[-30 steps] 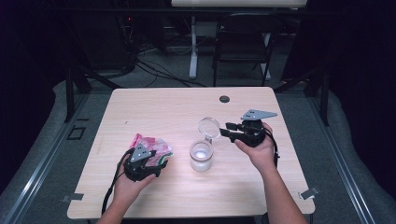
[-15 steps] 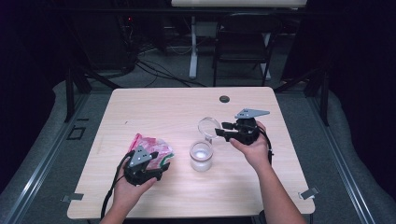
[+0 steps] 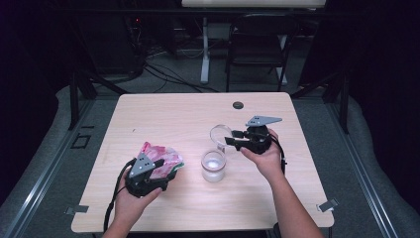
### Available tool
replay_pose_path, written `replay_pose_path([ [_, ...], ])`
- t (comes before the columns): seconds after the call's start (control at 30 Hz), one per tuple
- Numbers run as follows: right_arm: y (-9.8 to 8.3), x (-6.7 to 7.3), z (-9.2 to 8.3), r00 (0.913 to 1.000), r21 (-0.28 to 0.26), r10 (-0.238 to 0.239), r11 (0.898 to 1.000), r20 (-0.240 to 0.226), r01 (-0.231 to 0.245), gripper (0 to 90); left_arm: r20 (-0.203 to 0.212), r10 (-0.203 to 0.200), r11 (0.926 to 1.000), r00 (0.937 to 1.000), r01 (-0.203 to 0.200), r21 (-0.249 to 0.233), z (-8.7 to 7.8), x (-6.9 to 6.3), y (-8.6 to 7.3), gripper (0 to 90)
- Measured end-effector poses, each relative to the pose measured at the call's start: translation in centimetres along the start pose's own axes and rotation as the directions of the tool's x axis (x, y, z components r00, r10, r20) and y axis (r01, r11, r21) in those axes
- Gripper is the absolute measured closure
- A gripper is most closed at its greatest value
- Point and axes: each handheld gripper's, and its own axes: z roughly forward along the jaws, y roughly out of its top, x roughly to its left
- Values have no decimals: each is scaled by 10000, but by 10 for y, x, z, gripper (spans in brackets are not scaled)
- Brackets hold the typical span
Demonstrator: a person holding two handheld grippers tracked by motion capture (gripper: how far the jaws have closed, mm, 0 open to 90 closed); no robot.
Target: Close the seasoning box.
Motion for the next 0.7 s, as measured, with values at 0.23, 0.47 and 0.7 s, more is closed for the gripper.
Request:
replay_pose_path([
  [0.23, 0, 5, 1, 9999, -54, -137, 9999, -48, 137, 587, 162, 69, 9999, 9998, -68, -88, -2, -5, 9, 493],
  [0.47, 0, 10, 0, 9991, -31, -405, 9992, -92, 405, 611, 273, 203, 9996, 9994, -208, 180, 9, -8, 17, 698],
  [0.7, 0, 18, -3, 9977, 39, -677, 9977, -97, 677, 612, 423, 361, 9983, 9985, -379, 441, 20, -10, 18, 798],
])
